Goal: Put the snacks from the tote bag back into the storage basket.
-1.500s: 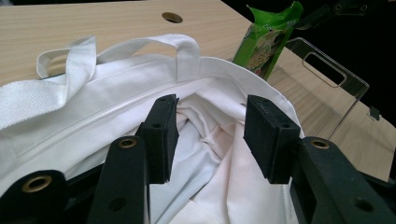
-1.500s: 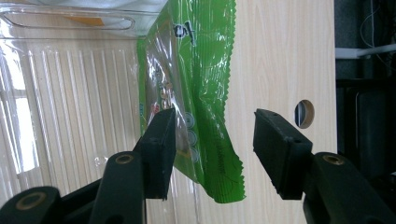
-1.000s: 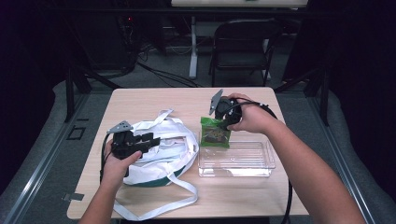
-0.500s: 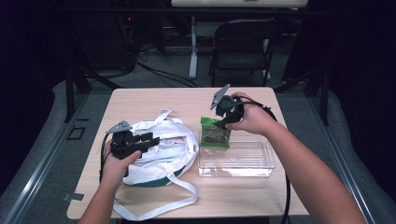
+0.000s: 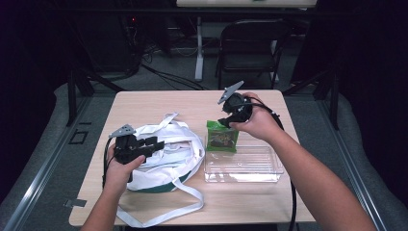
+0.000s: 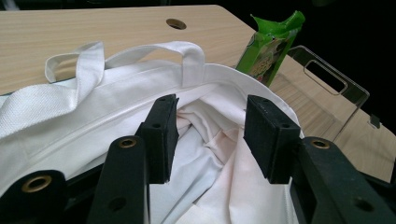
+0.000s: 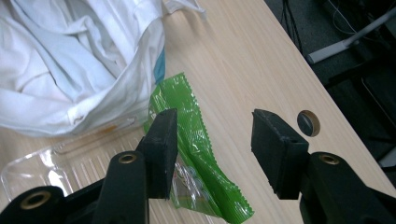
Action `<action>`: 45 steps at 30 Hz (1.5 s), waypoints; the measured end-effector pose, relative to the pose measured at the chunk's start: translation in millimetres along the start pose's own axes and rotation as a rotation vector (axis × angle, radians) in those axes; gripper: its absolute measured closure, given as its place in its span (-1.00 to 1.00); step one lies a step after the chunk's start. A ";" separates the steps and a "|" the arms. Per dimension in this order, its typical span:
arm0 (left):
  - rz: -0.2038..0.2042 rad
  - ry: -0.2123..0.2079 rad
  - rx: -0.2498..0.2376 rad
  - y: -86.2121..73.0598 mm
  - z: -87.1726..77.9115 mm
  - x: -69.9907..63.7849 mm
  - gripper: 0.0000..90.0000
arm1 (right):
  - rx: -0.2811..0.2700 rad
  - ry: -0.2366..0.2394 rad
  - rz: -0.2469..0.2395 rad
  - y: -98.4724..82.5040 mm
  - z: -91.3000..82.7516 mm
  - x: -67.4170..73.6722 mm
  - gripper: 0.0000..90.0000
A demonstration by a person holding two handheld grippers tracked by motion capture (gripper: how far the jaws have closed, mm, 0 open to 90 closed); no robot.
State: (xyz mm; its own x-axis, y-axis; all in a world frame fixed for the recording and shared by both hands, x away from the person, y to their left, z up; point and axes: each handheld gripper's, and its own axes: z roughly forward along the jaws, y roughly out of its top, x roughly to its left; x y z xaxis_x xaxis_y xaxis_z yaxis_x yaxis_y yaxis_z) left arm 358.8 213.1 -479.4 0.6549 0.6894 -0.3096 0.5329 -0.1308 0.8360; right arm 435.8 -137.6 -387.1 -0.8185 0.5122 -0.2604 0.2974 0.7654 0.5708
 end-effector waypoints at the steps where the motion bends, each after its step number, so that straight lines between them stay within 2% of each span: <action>1: -0.002 0.001 0.000 -0.2 0.2 -0.1 0.21 | -0.015 0.007 0.037 0.4 -0.7 -0.9 0.14; 2: -0.002 0.001 0.000 -0.2 0.2 -0.1 0.21 | -0.015 0.007 0.037 0.4 -0.7 -0.9 0.14; 5: -0.001 0.001 0.002 -0.4 0.7 -0.3 0.21 | -0.017 -0.008 0.080 -1.1 1.2 -0.9 0.14; 6: 0.000 0.000 0.003 -0.4 0.7 -0.4 0.21 | -0.021 -0.013 0.108 -2.3 1.5 -1.6 0.14; 7: 0.002 0.000 0.003 -0.4 0.6 -0.5 0.21 | -0.021 -0.013 0.108 -2.3 1.5 -1.6 0.14; 8: 0.000 -0.001 0.002 -0.4 0.5 -0.7 0.21 | -0.026 -0.017 0.128 -2.8 1.1 -1.9 0.14; 9: -0.002 0.000 0.000 -0.4 0.5 -0.7 0.21 | -0.047 -0.025 0.164 -3.2 0.1 -2.2 0.15; 10: -0.003 0.000 -0.001 -0.4 0.3 -0.7 0.21 | -0.047 -0.025 0.164 -3.2 0.1 -2.2 0.15; 11: -0.002 0.001 0.000 -0.2 0.0 -0.7 0.21 | -0.074 -0.028 0.208 -3.6 -1.9 -3.1 0.15; 12: -0.003 0.000 -0.002 -0.4 0.2 -0.8 0.21 | -0.074 -0.028 0.208 -3.6 -1.9 -3.1 0.15; 14: -0.004 0.000 -0.001 -0.5 0.4 -0.8 0.21 | -0.111 -0.037 0.251 -3.7 -5.4 -3.3 0.14; 18: 0.000 0.001 0.002 -0.6 0.7 -0.7 0.21 | -0.149 -0.064 0.277 -3.6 -9.5 -3.2 0.14; 22: 0.000 0.002 0.003 -0.8 0.9 -0.6 0.21 | -0.176 -0.087 0.275 -3.6 -13.8 -1.1 0.13; 29: -0.009 0.020 -0.012 -0.3 -1.0 -0.4 0.17 | -0.203 -0.082 0.275 -6.4 -21.8 3.2 0.12; 32: -0.012 0.028 -0.020 0.0 -2.4 0.6 0.14 | -0.219 -0.094 0.267 -8.4 -28.0 3.7 0.12; 37: -0.017 0.029 -0.023 -0.1 -2.7 1.2 0.13 | -0.246 -0.092 0.283 -13.0 -36.3 2.7 0.12; 45: -0.015 0.037 -0.022 -0.4 -3.0 1.0 0.12 | -0.260 -0.104 0.307 -21.6 -44.1 -2.6 0.12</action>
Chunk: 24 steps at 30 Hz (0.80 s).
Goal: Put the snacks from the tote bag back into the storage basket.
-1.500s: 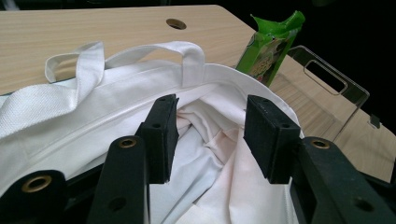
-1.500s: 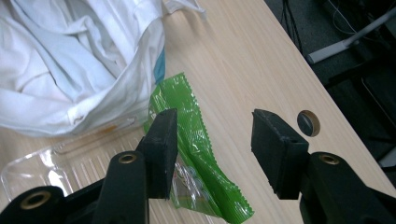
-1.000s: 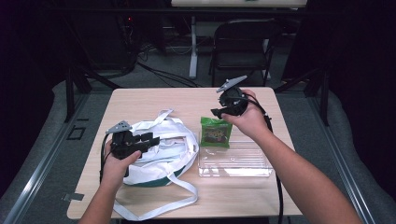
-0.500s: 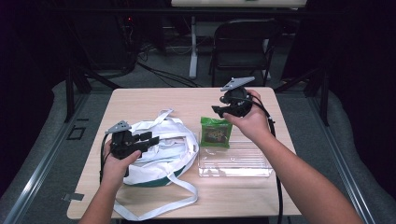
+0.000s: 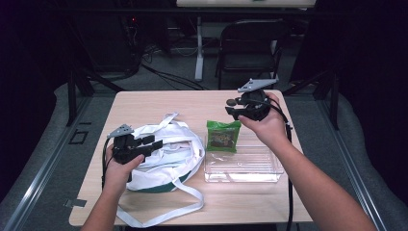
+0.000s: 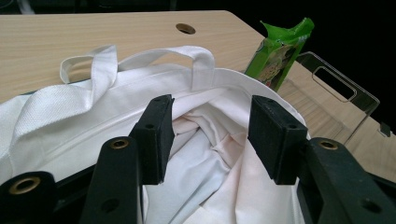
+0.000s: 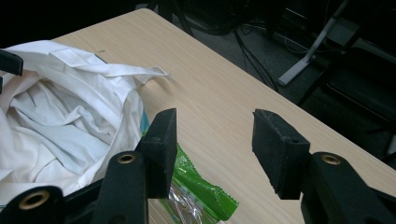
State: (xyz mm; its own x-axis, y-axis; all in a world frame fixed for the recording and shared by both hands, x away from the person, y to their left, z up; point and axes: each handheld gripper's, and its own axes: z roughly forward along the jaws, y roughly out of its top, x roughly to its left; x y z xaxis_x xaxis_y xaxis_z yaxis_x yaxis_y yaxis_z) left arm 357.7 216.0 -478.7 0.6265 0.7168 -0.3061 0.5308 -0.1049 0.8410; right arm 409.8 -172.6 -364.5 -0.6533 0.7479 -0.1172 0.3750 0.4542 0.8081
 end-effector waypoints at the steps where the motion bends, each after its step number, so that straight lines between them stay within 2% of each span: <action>1: 0.002 0.000 0.000 0.0 -0.2 0.1 0.12 | -0.008 -0.002 0.003 -0.3 -0.9 -0.7 0.12; 3: 0.003 0.000 0.002 -0.1 -0.2 0.0 0.11 | -0.011 0.002 0.015 -0.3 -5.1 -2.8 0.11; 4: 0.004 0.001 0.006 -0.1 -0.2 0.2 0.11 | -0.029 0.017 0.037 0.3 -9.9 -4.7 0.10; 12: 0.005 0.001 0.006 -0.7 0.8 -1.0 0.11 | -0.033 0.019 0.037 0.9 -24.8 -5.7 0.09; 20: 0.011 0.001 0.010 -1.3 2.1 -1.9 0.11 | -0.051 0.038 0.076 -1.3 -42.5 -11.6 0.09; 24: 0.011 0.002 0.010 -1.5 2.0 -1.9 0.11 | -0.064 0.020 0.073 -8.1 -49.8 -8.3 0.09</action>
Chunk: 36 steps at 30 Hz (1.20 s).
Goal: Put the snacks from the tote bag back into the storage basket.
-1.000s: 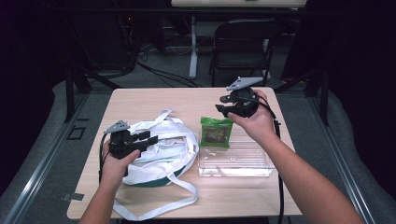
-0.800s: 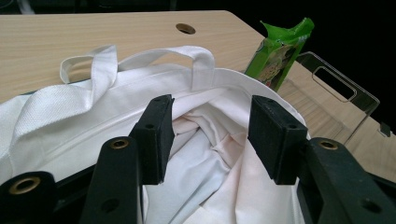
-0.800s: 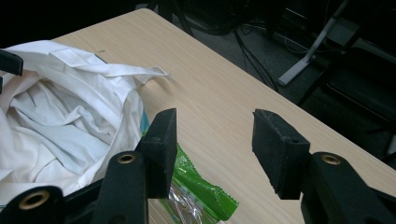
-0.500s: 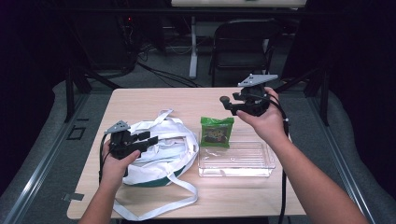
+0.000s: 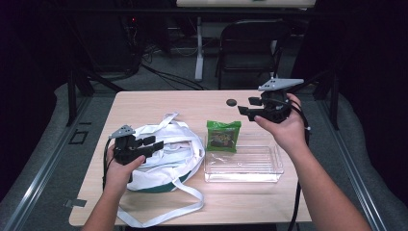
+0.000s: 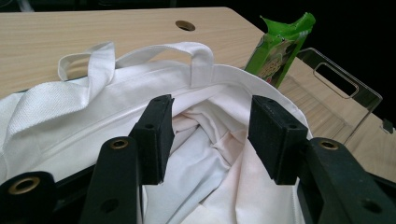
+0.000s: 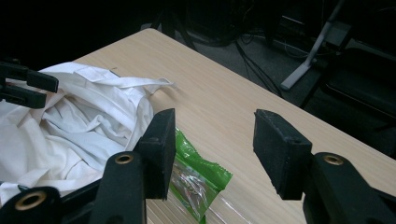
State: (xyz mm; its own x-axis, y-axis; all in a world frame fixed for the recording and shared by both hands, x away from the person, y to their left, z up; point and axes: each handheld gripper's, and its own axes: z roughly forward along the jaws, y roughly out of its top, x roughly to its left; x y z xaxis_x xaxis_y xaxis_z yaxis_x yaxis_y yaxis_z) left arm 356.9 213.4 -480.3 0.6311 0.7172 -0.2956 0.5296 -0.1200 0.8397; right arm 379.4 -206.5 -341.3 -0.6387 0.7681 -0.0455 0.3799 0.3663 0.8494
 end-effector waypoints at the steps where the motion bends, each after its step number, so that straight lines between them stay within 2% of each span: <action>1: 0.000 0.000 -0.001 0.0 -0.1 0.0 0.11 | -0.005 0.009 0.011 -4.4 -3.8 1.8 0.09; 6: -0.003 0.001 -0.001 0.1 -0.8 0.2 0.11 | 0.001 0.000 0.008 -13.3 -14.6 4.8 0.09; 10: -0.006 0.002 -0.002 0.2 -1.0 0.2 0.11 | -0.020 0.009 0.038 -26.0 -26.8 6.4 0.09; 17: -0.004 0.003 -0.002 -0.3 -0.7 -0.2 0.11 | -0.025 -0.008 0.041 -42.7 -32.7 10.5 0.09; 30: 0.000 0.008 0.005 -0.9 -1.2 0.7 0.11 | -0.056 -0.011 0.080 -80.9 -40.4 13.6 0.09; 36: 0.003 0.009 0.015 -1.6 0.0 0.5 0.11 | -0.031 -0.013 0.091 -98.6 -38.2 14.2 0.08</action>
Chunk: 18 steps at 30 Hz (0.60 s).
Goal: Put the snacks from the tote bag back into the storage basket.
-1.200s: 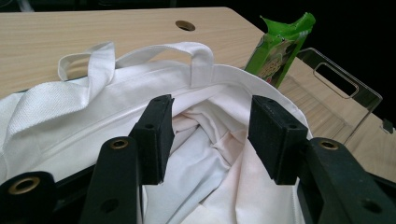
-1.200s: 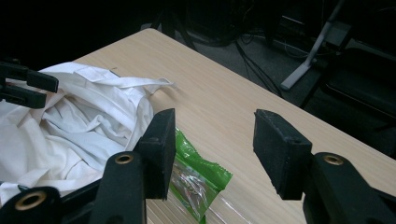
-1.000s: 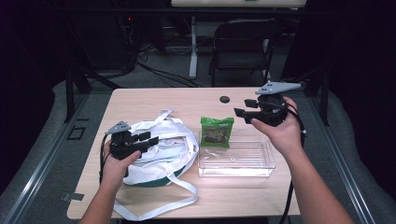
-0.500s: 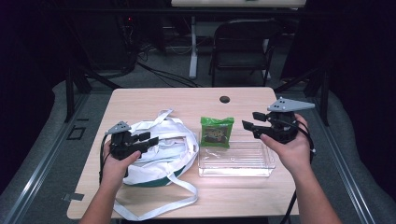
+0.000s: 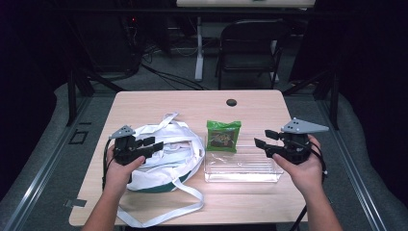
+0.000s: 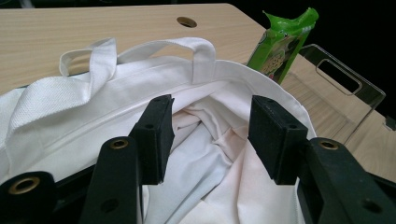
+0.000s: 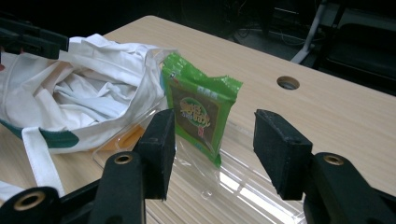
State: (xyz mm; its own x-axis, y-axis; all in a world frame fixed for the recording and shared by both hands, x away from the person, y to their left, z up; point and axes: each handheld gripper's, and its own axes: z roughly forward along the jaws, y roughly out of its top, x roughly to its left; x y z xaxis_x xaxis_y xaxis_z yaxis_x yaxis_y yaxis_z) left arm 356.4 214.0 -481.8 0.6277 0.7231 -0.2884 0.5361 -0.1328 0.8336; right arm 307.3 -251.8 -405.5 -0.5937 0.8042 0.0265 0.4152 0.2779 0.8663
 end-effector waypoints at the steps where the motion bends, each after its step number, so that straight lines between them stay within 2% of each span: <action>1: 0.003 0.003 0.004 0.0 -0.1 0.0 0.11 | -0.002 0.000 0.004 -3.0 0.5 0.1 0.08; 14: 0.002 0.007 0.000 -0.4 0.0 -0.4 0.11 | -0.022 -0.004 -0.008 -37.2 2.7 9.4 0.09; 18: 0.004 0.006 0.001 -0.3 0.0 -0.6 0.11 | -0.027 -0.003 0.015 -46.1 5.5 12.0 0.09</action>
State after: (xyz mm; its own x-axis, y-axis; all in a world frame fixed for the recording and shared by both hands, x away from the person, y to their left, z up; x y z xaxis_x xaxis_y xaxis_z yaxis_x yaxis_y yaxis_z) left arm 355.9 213.6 -481.9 0.6261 0.7268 -0.2826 0.5345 -0.1361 0.8342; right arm 284.8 -252.1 -447.9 -0.5857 0.8096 0.0385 0.4051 0.2512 0.8791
